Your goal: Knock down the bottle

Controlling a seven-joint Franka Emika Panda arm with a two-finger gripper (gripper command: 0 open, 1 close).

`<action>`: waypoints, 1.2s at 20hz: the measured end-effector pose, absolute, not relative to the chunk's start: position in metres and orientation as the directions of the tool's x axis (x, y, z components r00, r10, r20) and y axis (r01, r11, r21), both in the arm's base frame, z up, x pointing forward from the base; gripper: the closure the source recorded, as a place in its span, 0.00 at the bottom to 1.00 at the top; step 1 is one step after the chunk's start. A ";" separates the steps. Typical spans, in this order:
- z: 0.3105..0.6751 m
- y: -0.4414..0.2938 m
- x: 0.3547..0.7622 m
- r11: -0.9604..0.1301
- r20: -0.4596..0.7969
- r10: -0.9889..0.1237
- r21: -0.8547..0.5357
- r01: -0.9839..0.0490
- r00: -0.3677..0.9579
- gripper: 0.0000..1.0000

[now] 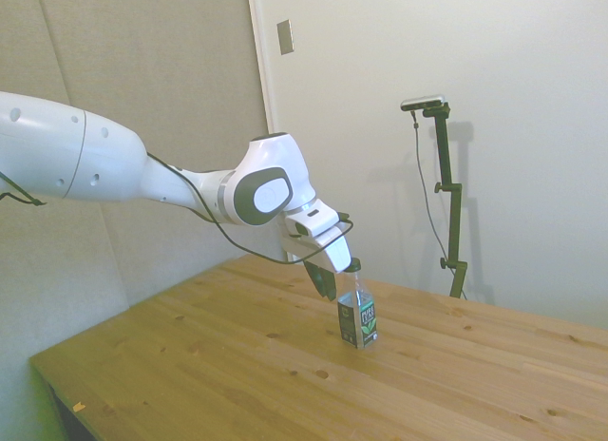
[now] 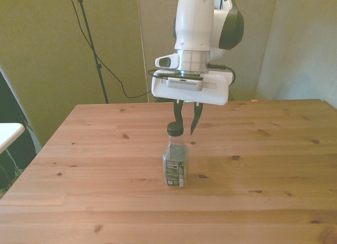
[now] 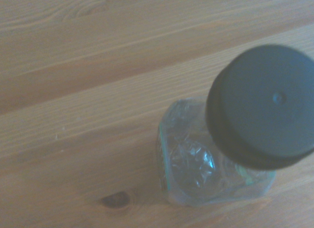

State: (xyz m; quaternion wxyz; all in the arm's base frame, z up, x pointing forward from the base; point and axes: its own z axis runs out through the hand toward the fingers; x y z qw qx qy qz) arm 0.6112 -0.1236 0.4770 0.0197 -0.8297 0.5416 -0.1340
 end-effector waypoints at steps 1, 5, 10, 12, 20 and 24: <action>0.480 -0.125 0.614 -0.406 0.204 -0.906 -0.182 -0.896 0.369 1.00; 0.487 -0.131 0.632 -0.374 0.214 -0.918 -0.199 -0.906 0.332 1.00; 0.496 -0.139 0.664 -0.324 0.231 -0.933 -0.214 -0.922 0.274 1.00; 0.495 -0.142 0.681 -0.305 0.252 -0.935 -0.222 -0.926 0.248 1.00; 0.465 -0.143 0.734 -0.292 0.290 -0.932 -0.244 -0.925 0.218 1.00; 0.464 -0.142 0.740 -0.298 0.299 -0.930 -0.271 -0.915 0.214 1.00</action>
